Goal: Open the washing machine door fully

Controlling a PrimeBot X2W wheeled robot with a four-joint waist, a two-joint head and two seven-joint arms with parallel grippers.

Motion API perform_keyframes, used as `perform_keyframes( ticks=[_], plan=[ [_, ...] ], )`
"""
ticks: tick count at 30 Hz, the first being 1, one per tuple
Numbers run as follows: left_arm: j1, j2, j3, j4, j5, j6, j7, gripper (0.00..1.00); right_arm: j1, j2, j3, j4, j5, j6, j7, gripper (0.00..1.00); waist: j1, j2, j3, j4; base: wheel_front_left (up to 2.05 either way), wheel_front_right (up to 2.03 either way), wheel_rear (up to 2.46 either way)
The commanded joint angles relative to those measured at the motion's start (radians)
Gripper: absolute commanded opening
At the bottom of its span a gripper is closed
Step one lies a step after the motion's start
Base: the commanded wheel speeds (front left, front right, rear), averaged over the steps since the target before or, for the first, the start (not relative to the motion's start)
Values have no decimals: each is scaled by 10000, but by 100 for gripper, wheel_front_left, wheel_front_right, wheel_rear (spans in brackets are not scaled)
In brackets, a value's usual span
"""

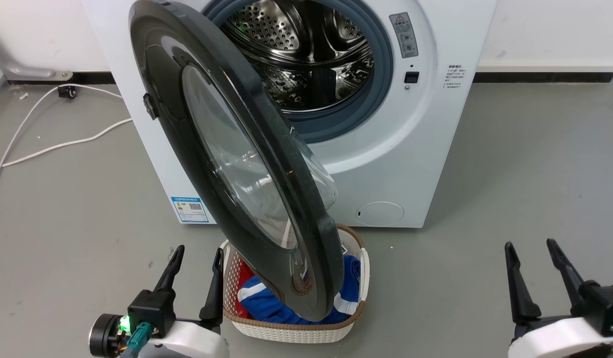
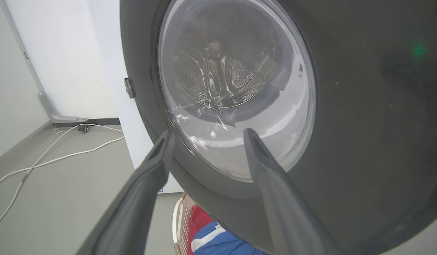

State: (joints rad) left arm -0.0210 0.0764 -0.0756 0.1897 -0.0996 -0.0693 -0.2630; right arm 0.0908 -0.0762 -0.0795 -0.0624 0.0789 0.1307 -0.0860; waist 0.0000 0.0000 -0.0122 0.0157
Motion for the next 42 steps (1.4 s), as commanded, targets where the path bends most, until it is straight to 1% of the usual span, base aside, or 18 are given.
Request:
perform_keyframes(
  ticks=[1,7,20,21,22,23,29,33,37,42],
  plan=[
    [-118,-13,15,14,51,-6,-24,100,137,48,7,-1,-65,1,31,100,0,0,-6,0,0,0,0],
    [-137,-21,28,55,54,-23,-24,100,360,180,25,171,125,1,24,100,0,0,-41,-18,0,0,0],
    [-197,-6,85,223,3,-53,-24,100,220,267,207,330,293,0,-19,100,0,0,-58,-204,0,0,0],
    [-206,-5,98,244,-15,-54,-24,89,213,268,214,333,300,0,-15,100,0,0,-59,-216,0,0,0],
    [-221,-6,104,250,-34,-57,-24,39,205,271,221,333,289,1,-18,100,0,0,-58,-227,0,0,0],
    [-221,-9,104,301,-89,-76,-24,0,203,271,231,337,285,1,-14,100,0,0,-59,-237,0,0,0],
    [-298,-2,142,467,-217,-83,-24,0,149,273,309,347,359,0,-30,100,0,0,-54,-276,0,0,0],
    [-458,-3,171,460,-305,-7,59,0,130,274,339,369,395,1,-81,100,0,0,-61,-269,0,0,0],
    [-676,32,209,46,-424,49,313,0,123,273,352,395,405,1,-118,100,0,0,-79,-241,0,0,0],
    [-1120,192,236,-1074,-266,238,521,0,77,272,369,411,434,1,-186,100,0,0,-93,-217,0,0,0]
  ],
)
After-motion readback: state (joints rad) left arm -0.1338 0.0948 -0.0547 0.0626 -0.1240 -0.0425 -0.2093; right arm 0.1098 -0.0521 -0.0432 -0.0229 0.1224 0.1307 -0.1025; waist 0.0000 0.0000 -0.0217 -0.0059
